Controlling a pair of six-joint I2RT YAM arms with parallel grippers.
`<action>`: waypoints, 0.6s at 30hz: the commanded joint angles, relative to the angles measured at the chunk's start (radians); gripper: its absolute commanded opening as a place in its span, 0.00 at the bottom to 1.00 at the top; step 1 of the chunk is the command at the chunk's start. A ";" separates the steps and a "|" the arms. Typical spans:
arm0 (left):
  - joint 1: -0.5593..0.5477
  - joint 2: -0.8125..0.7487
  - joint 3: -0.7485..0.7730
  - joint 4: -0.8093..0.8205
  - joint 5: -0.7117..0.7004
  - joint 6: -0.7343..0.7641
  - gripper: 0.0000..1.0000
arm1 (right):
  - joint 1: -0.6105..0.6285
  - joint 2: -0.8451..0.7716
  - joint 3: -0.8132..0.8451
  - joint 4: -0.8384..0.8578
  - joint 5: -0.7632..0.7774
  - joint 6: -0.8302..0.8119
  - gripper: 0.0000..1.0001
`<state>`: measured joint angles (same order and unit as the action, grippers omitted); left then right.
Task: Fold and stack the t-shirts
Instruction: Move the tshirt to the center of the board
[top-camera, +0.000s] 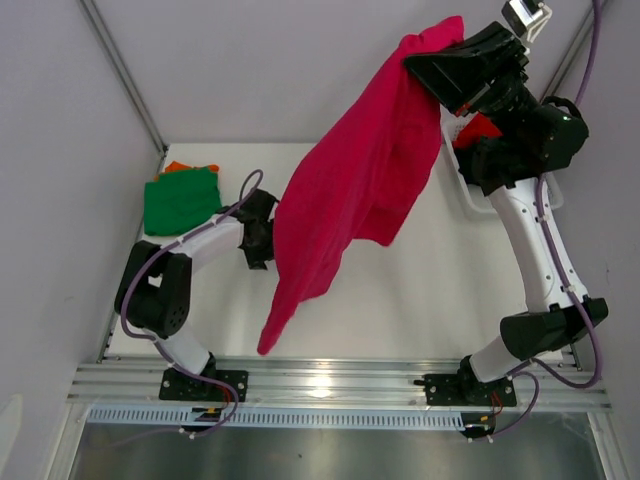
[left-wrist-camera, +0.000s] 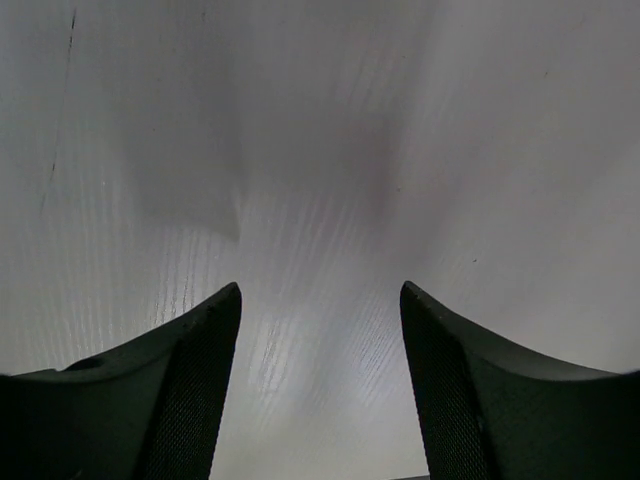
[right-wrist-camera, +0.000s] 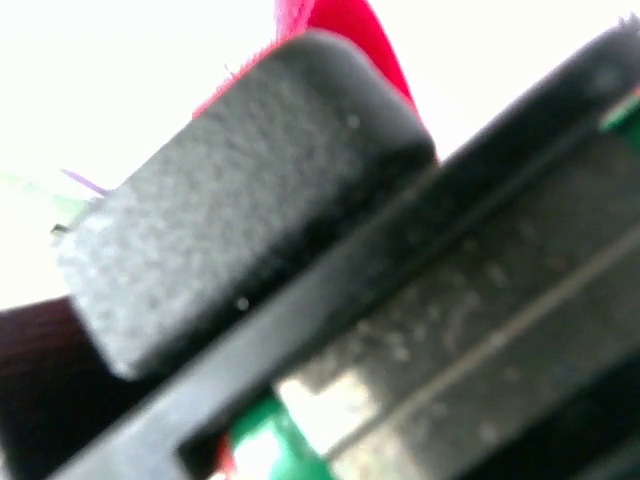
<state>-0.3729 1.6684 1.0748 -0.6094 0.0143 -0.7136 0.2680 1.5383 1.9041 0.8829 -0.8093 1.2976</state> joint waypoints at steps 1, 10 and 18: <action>-0.011 0.007 0.050 0.014 0.016 -0.021 0.67 | 0.040 0.065 0.032 0.103 0.050 0.205 0.00; -0.011 -0.044 0.050 -0.026 -0.040 -0.006 0.67 | 0.143 -0.220 -0.465 -0.370 0.336 -0.396 0.00; -0.011 -0.085 0.050 -0.046 -0.048 0.000 0.67 | 0.234 -0.373 -0.844 -0.771 0.788 -0.701 0.00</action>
<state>-0.3752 1.6390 1.0889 -0.6453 -0.0174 -0.7151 0.4984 1.1767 1.0939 0.2497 -0.2451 0.7788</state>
